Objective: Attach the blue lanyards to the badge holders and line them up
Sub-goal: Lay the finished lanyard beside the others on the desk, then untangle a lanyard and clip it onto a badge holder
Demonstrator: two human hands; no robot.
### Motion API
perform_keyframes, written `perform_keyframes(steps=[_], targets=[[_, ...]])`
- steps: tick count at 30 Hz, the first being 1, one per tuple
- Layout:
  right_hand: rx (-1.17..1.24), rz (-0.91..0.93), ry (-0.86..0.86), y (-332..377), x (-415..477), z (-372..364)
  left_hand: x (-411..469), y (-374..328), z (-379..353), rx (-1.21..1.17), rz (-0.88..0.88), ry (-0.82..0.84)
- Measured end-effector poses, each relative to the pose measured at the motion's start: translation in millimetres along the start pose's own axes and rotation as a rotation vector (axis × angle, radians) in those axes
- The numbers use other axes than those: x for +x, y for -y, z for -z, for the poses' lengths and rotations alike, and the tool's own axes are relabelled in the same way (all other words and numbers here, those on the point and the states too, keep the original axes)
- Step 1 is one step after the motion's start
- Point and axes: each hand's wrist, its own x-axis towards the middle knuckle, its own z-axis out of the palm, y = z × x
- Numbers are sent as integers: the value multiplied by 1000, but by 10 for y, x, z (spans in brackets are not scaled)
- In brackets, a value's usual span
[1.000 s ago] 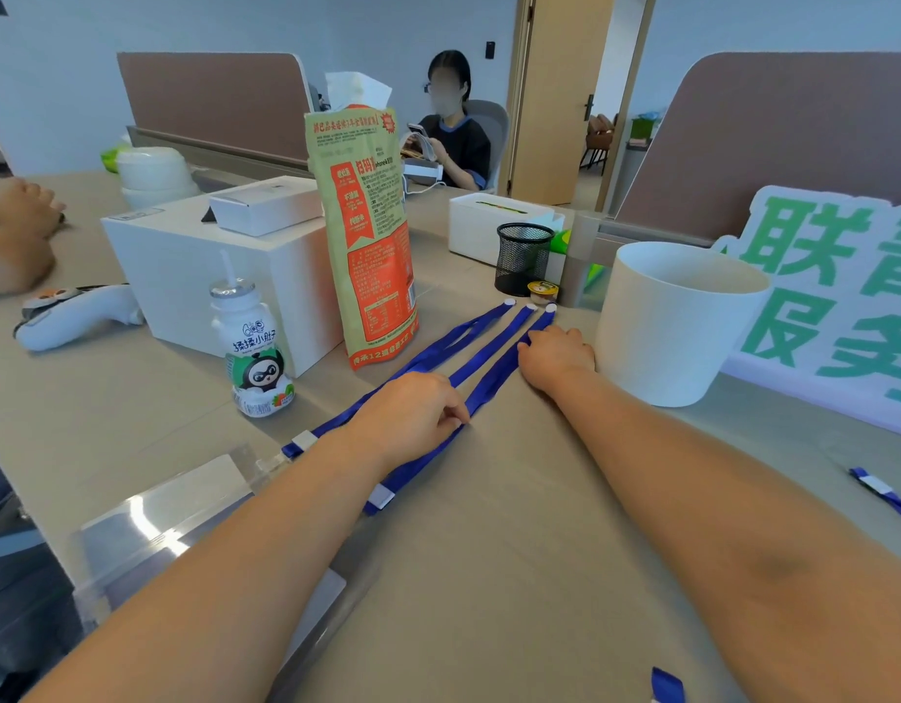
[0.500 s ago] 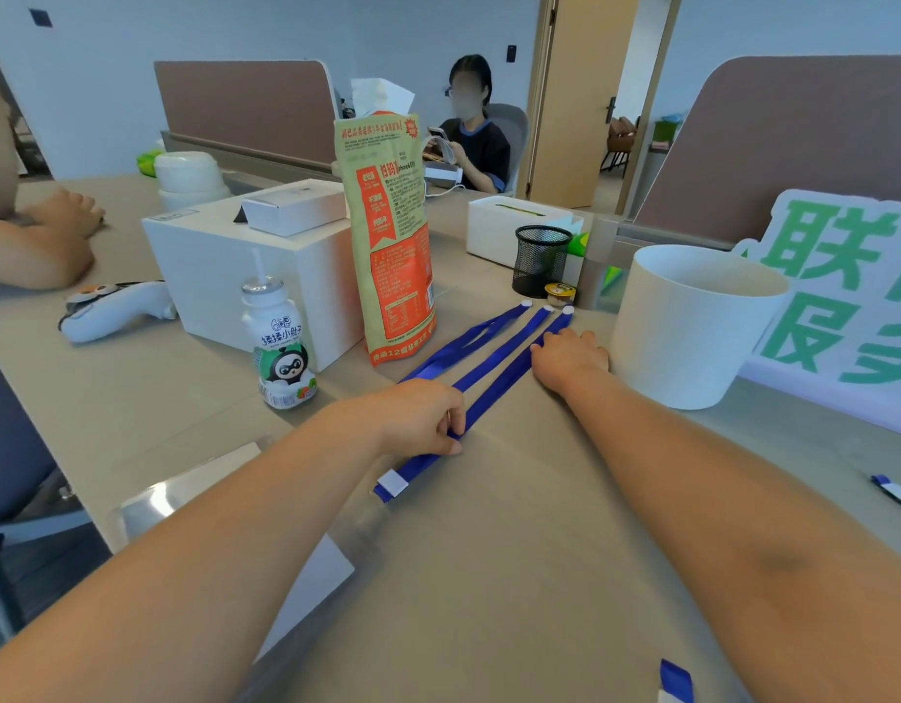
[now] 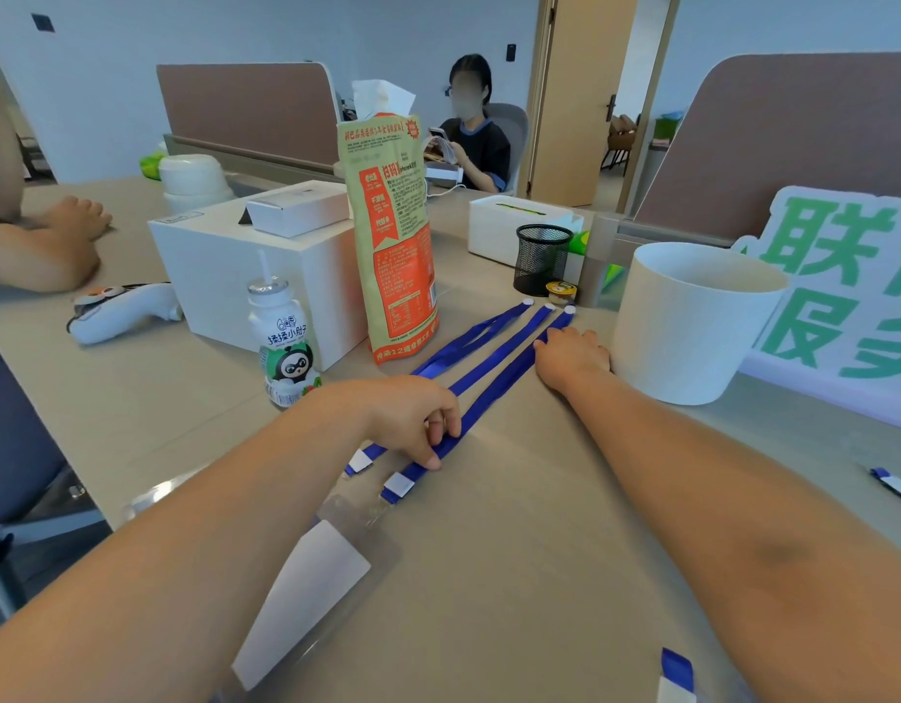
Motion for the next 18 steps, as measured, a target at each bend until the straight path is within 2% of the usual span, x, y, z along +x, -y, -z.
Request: perform_keyframes(steps=[5,13,18], targets=[[51,8,-41,-9,-111,67,-14,-25,-31,24,10,-94],[175,98,-68,-64,-585,380,-165,-340,-166,160,12,-429],[229,163,-128,-449,-1176,640,-267,-744,-308,195,-22,-504]])
